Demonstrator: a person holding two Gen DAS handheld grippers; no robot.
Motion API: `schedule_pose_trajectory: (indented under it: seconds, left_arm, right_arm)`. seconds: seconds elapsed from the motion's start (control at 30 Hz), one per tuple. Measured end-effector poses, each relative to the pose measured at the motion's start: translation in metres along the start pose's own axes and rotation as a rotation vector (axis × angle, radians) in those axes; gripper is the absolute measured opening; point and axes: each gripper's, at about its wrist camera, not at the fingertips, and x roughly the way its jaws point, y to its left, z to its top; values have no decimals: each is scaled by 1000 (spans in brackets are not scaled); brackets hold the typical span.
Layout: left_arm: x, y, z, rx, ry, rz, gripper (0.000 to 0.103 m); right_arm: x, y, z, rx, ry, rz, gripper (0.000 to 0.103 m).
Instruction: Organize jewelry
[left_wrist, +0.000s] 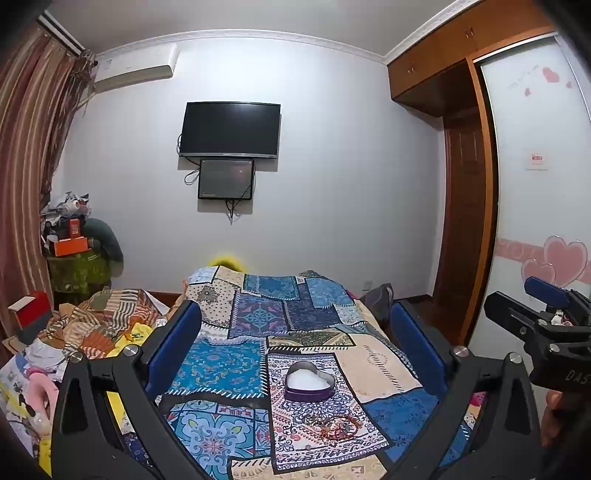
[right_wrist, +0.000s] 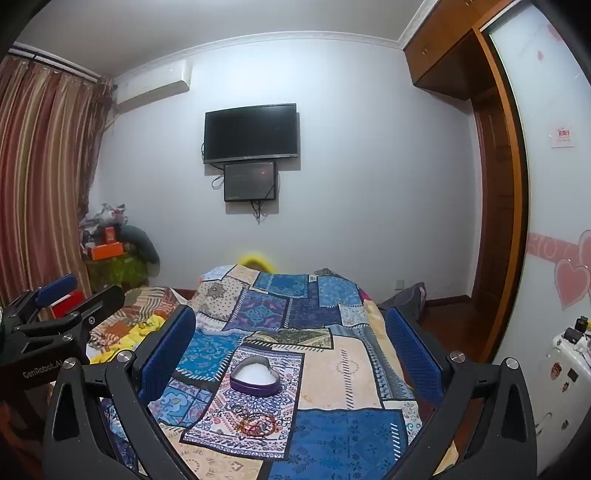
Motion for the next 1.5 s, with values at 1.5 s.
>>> schedule_pose_trajectory:
  seconds: [1.5]
  left_arm:
    - [10, 5, -3, -12, 42, -4, 103]
  right_arm:
    - [3, 0, -2, -9, 19, 3, 102]
